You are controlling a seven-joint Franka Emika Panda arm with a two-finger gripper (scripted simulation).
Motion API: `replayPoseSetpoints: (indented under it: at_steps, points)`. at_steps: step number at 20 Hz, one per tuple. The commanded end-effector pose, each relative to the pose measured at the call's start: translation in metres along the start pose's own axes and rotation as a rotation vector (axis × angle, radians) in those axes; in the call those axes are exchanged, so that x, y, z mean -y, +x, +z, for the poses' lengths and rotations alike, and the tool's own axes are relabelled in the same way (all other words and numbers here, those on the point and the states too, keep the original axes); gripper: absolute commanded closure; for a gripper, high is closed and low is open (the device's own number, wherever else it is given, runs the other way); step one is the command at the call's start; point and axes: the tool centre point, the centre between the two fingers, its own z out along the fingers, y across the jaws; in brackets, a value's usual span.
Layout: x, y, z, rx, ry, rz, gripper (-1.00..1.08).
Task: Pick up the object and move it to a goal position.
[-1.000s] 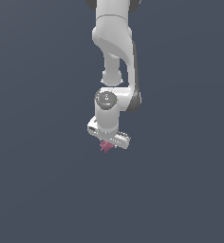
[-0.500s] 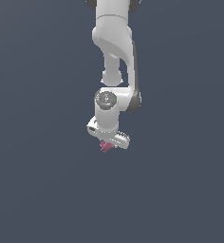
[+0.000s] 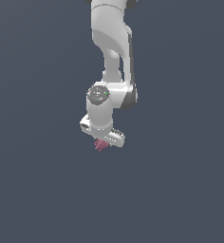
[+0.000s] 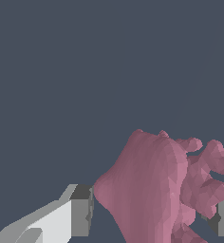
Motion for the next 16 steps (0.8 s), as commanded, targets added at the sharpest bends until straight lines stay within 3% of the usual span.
replayPoseSetpoints:
  at_steps: [1,16]
  points:
    - [-0.011,0.009,-0.016,-0.001,0.000,0.001,1.08]
    - [-0.096,0.083,-0.141,-0.001,0.000,0.000,1.08]
